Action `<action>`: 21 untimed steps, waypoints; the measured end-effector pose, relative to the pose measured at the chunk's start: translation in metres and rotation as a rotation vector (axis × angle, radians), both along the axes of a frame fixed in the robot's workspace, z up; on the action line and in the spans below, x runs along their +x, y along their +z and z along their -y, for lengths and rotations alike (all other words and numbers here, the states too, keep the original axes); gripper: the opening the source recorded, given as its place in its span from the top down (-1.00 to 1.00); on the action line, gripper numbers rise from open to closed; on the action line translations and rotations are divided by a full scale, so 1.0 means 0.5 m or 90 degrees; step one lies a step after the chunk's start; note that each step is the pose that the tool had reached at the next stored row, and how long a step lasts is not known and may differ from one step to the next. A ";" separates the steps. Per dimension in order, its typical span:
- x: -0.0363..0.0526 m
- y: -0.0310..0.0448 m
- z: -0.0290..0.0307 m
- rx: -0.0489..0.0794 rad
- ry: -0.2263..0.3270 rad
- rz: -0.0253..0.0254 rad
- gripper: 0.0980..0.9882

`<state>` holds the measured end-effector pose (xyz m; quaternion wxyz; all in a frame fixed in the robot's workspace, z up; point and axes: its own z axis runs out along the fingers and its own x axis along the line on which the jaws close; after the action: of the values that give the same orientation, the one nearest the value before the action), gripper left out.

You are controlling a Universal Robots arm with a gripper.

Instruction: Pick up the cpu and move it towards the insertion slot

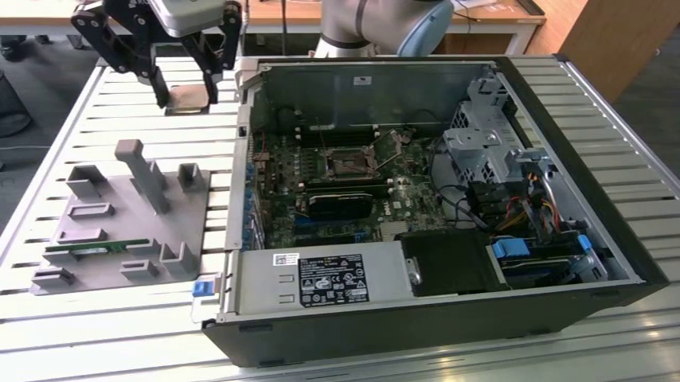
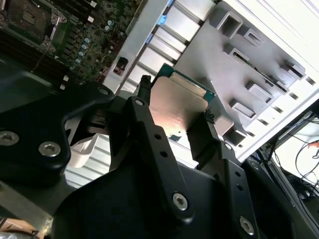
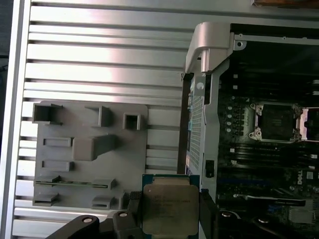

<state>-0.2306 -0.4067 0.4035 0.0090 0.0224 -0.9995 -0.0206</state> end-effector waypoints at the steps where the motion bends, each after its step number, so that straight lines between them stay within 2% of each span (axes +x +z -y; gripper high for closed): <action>1: 0.003 0.000 0.000 0.000 0.000 -0.0001 0.00; 8: 0.028 0.000 0.000 0.000 0.000 -0.0012 0.00; 21: 0.087 0.000 0.000 0.000 0.000 -0.0038 0.00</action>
<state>-0.1870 -0.4067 0.4035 0.0120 0.0223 -0.9995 -0.0207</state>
